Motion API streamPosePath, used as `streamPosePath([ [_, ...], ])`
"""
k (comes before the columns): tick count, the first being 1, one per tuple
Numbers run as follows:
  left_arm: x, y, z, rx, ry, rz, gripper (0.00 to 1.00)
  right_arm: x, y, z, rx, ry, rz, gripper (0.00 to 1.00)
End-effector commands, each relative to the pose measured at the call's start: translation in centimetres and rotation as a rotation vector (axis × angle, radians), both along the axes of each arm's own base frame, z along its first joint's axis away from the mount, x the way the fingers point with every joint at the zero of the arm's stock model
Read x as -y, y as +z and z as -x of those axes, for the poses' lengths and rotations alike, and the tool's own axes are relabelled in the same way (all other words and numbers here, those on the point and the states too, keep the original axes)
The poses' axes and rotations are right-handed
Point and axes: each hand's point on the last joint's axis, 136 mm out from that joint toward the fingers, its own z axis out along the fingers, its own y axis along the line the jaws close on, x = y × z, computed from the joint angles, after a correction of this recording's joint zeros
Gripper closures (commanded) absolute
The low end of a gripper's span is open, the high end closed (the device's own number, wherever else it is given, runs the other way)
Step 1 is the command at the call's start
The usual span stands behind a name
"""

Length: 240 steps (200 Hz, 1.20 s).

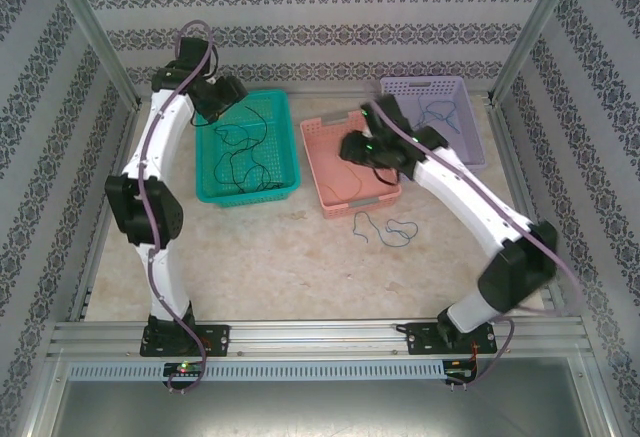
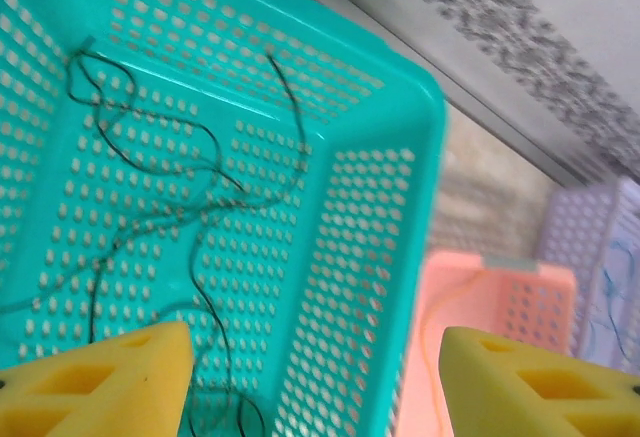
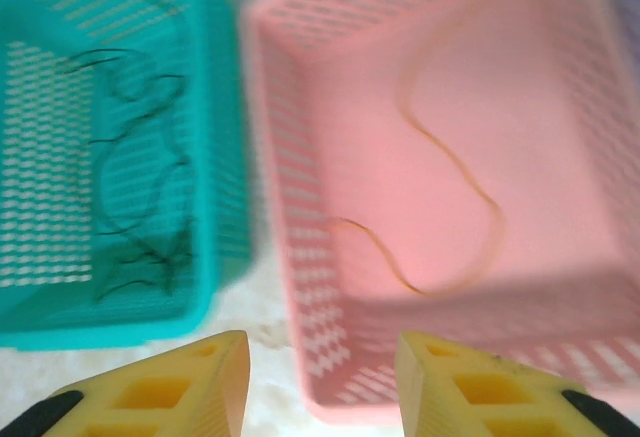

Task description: Untangle the cables

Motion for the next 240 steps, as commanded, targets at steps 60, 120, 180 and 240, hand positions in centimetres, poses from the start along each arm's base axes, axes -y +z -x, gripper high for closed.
streamPosePath([
  [60, 18.2, -3.0, 16.4, -0.051, -0.405, 0.174, 0.53, 11.1, -11.6, 10.1, -0.276, -0.224, 0.066, 0.6],
  [120, 26.8, -11.1, 23.5, -0.173, -0.388, 0.233, 0.46, 11.8, -11.4, 10.4, -0.273, -0.314, 0.016, 0.61],
  [180, 30.8, -17.7, 26.1, -0.278, -0.309, 0.107, 0.39, 12.0, -8.0, 10.9, -0.196, -0.336, -0.038, 0.62],
  [240, 32.4, -21.0, 24.4, -0.305, -0.145, 0.055, 0.38, 12.0, -5.9, 13.0, -0.144, -0.32, -0.096, 0.61],
])
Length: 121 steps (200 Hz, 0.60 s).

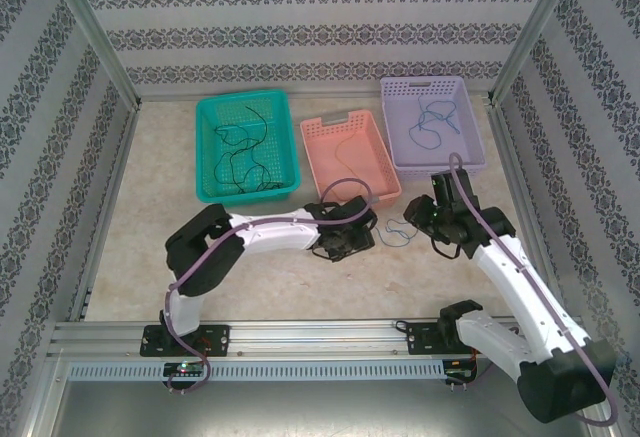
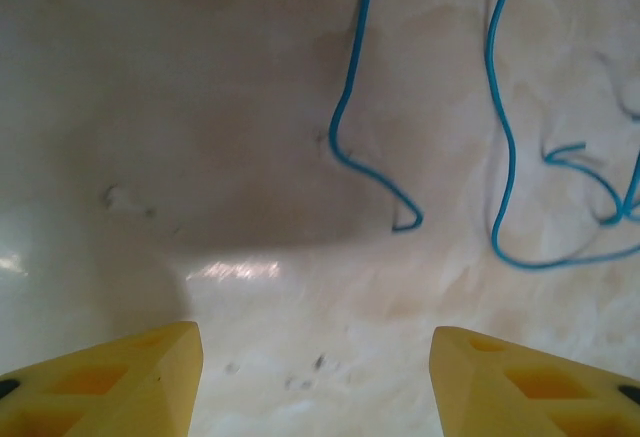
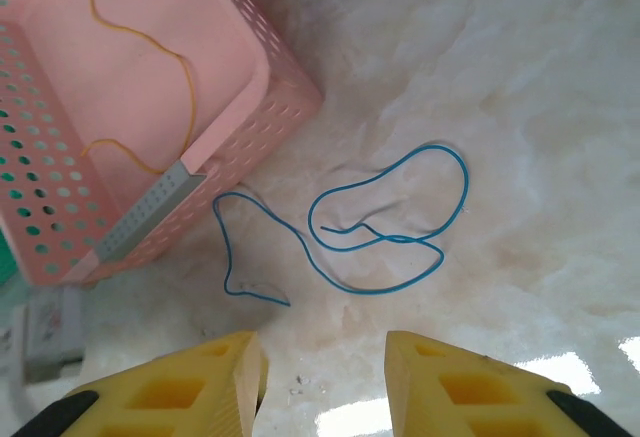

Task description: Untangle the cables

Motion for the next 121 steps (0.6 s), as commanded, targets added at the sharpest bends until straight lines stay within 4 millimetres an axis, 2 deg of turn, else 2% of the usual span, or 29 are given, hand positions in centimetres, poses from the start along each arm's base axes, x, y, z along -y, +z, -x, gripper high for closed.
streamPosePath([
  [1, 0.7, 0.3, -1.3, 0.023, 0.117, -0.004, 0.38, 0.1, 0.8, 1.0, -0.004, -0.011, -0.031, 0.62],
  [31, 0.5, -0.7, -1.6, -0.005, 0.183, -0.039, 0.4, -0.2, 1.0, 1.2, 0.007, -0.001, -0.051, 0.62],
  [58, 1.3, -0.9, -2.2, -0.013, 0.211, -0.041, 0.42, -0.3, 1.2, 1.1, 0.012, 0.009, -0.056, 0.62],
  [93, 1.5, -1.9, -1.1, -0.098, 0.247, -0.092, 0.57, -0.1, 1.3, 1.2, 0.015, 0.01, -0.06, 0.61],
  [121, 0.9, -2.5, -0.7, -0.119, 0.256, -0.162, 0.68, 0.0, 1.3, 1.3, 0.017, 0.01, -0.069, 0.62],
])
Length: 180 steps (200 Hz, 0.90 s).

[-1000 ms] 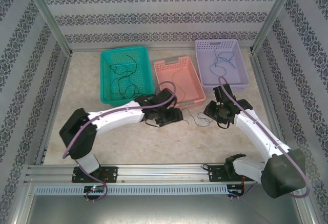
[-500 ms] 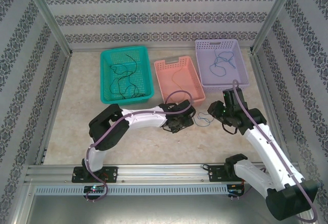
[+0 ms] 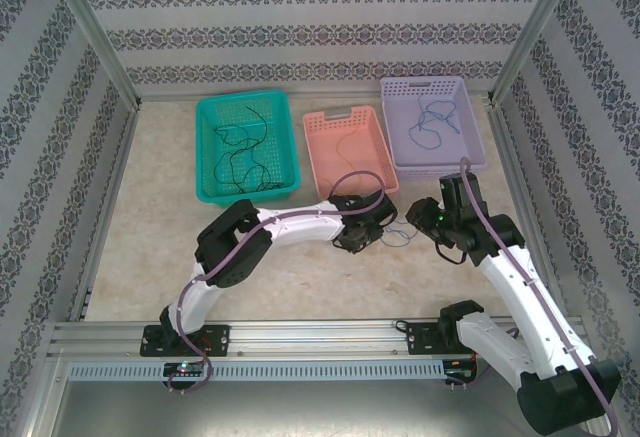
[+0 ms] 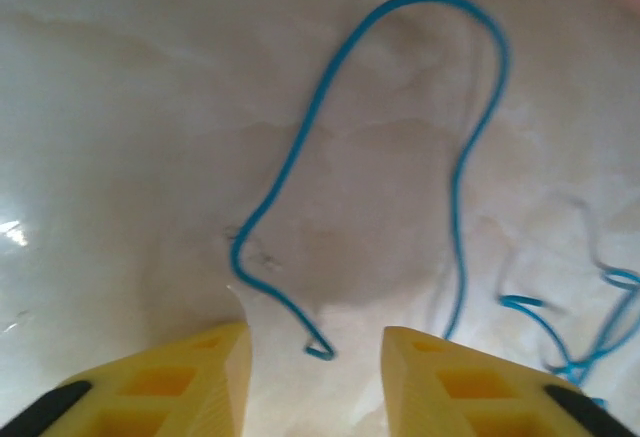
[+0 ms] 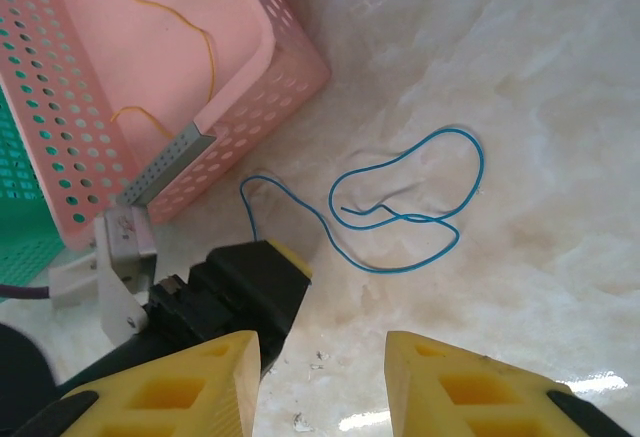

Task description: Untangle the cables

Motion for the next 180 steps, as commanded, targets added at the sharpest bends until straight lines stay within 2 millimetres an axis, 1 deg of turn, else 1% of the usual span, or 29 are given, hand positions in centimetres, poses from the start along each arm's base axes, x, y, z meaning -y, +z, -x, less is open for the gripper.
streamPosePath([
  [1, -1.2, -1.1, 1.7, -0.065, 0.023, -0.1, 0.69, 0.1, 0.2, 0.5, -0.004, 0.006, -0.013, 0.62],
  [17, -1.6, -1.5, 1.7, -0.07, 0.043, -0.12, 0.74, 0.2, 0.2, 0.7, -0.004, 0.004, -0.017, 0.62],
  [33, -1.9, -1.9, 1.6, -0.07, 0.055, -0.141, 0.74, 0.2, 0.2, 0.9, 0.001, 0.002, -0.024, 0.62],
  [47, -1.6, -2.2, 1.4, -0.063, 0.055, -0.132, 0.74, 0.2, 0.2, 1.1, 0.002, 0.001, -0.027, 0.62],
  [74, -1.0, -1.8, 0.6, -0.036, 0.019, -0.15, 0.75, 0.2, -0.2, 1.4, -0.006, 0.004, -0.034, 0.62],
  [81, -1.1, -1.7, 0.5, -0.03, 0.009, -0.164, 0.77, 0.2, -0.2, 1.4, -0.006, 0.005, -0.033, 0.62],
  [91, -1.3, -1.6, 0.6, -0.03, -0.002, -0.178, 0.83, 0.2, -0.2, 1.4, -0.005, 0.006, -0.029, 0.62],
  [104, -1.7, -1.7, 1.1, -0.047, -0.018, -0.192, 0.92, 0.3, -0.2, 1.4, -0.006, 0.008, -0.021, 0.62],
  [118, -2.6, -1.5, 2.0, -0.069, -0.038, -0.206, 1.0, 0.5, -0.4, 1.3, -0.007, 0.011, -0.007, 0.62],
  [133, -3.7, -0.8, 3.0, -0.074, -0.061, -0.218, 1.0, 0.7, -1.0, 1.2, -0.019, 0.021, 0.015, 0.62],
  [144, -4.6, 0.2, 3.7, -0.069, -0.091, -0.221, 1.0, 0.7, -1.5, 1.0, -0.033, 0.039, 0.029, 0.62],
  [159, -6.5, 0.7, 5.0, -0.085, -0.139, -0.255, 1.0, 0.7, -2.6, 1.1, -0.069, 0.072, 0.053, 0.62],
  [168, -7.3, 1.1, 5.7, -0.089, -0.172, -0.253, 1.0, 0.6, -3.1, 1.3, -0.091, 0.093, 0.058, 0.62],
  [180, -8.8, 1.2, 6.7, -0.09, -0.211, -0.266, 1.0, 0.3, -3.8, 1.5, -0.113, 0.127, 0.058, 0.62],
])
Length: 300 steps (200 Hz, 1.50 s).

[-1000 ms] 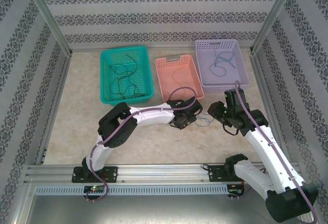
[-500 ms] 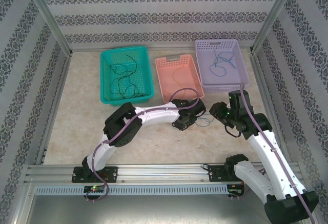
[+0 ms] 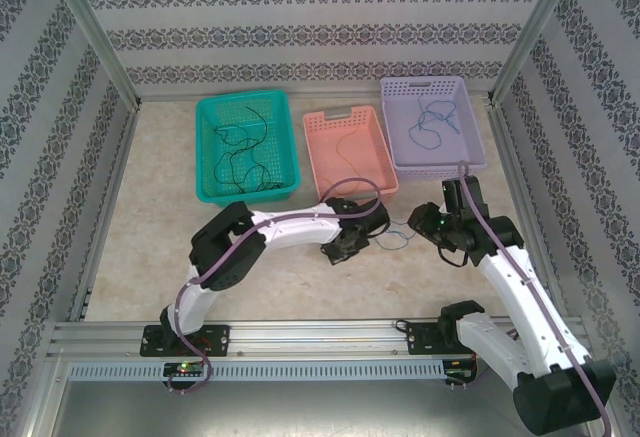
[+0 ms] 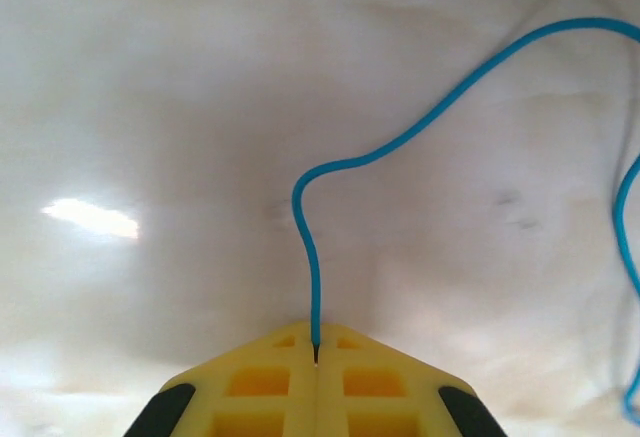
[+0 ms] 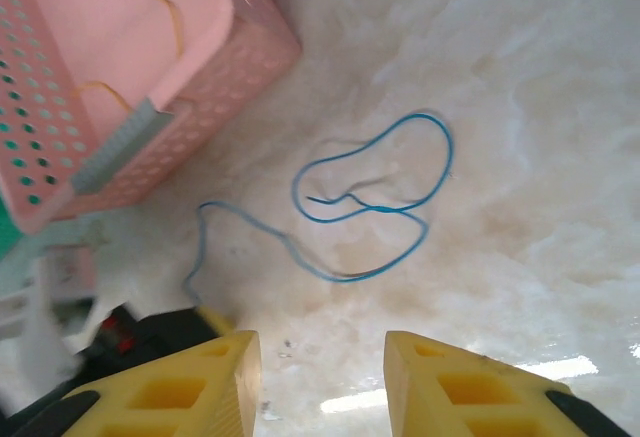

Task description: Untangle the cables

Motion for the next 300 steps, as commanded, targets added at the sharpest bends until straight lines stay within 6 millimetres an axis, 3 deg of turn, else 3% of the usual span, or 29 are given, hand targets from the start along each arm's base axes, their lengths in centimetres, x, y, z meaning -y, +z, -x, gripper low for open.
streamPosePath([
  [1, -3.1, 1.4, 2.9, -0.026, -0.126, -0.058, 1.0, -0.2, -1.6, 0.8, -0.053, 0.078, 0.026, 0.63],
  [38, -7.1, 2.1, 4.3, 0.015, -0.254, -0.114, 1.0, -0.9, -3.9, 2.2, -0.124, 0.127, 0.006, 0.64],
  [71, -7.0, 2.4, 4.4, 0.067, -0.478, -0.101, 1.0, -2.0, -5.0, 3.1, -0.131, 0.205, 0.023, 0.68],
  [110, -7.5, 4.0, 4.4, 0.172, -0.674, -0.087, 1.0, -4.4, -4.4, 3.1, -0.102, 0.337, 0.058, 0.68],
  [155, -7.4, 8.7, 3.4, 0.359, -0.801, -0.059, 1.0, -7.2, -4.0, 1.8, -0.117, 0.413, 0.04, 0.69],
  [186, -8.0, 10.5, 3.0, 0.415, -0.858, -0.094, 1.0, -10.0, -3.2, 0.6, -0.079, 0.494, 0.032, 0.68],
  [235, -8.9, 15.0, 2.5, 0.574, -0.94, -0.111, 1.0, -11.9, -2.8, -2.0, -0.065, 0.517, 0.023, 0.67],
  [300, -9.4, 16.9, 3.1, 0.643, -1.078, -0.127, 1.0, -14.9, -3.5, -5.1, -0.114, 0.619, -0.04, 0.63],
])
